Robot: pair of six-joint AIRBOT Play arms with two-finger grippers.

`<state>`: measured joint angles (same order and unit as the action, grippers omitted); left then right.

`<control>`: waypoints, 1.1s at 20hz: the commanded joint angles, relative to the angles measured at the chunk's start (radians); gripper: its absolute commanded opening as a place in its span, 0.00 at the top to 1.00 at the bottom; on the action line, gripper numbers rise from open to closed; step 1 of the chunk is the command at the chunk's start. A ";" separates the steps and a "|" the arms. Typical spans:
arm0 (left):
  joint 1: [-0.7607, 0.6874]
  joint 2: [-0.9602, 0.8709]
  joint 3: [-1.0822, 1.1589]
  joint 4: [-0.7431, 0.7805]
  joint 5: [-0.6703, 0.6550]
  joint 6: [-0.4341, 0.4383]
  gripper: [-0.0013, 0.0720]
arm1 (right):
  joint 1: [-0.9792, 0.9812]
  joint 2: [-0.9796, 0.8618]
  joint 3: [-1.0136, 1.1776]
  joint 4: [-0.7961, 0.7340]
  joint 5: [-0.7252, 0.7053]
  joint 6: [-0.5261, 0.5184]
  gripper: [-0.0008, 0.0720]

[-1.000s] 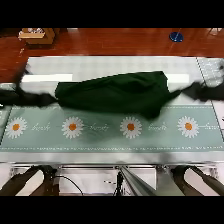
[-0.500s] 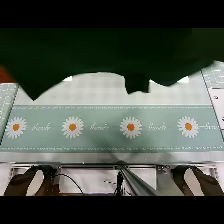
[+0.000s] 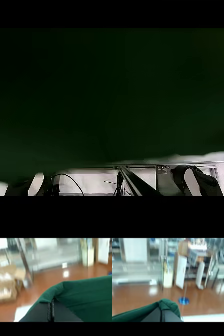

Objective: Fold the shirts.

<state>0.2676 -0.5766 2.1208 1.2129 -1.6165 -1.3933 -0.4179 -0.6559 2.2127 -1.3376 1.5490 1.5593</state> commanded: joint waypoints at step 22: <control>-0.041 -0.686 -0.927 -0.140 0.581 0.187 0.95 | 0.254 -0.836 -0.574 0.119 -0.366 -0.074 0.95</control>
<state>0.2455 -1.1400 1.1828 1.0801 -1.1500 -1.2228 -0.2050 -1.3983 1.6413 -1.2171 1.3266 1.5009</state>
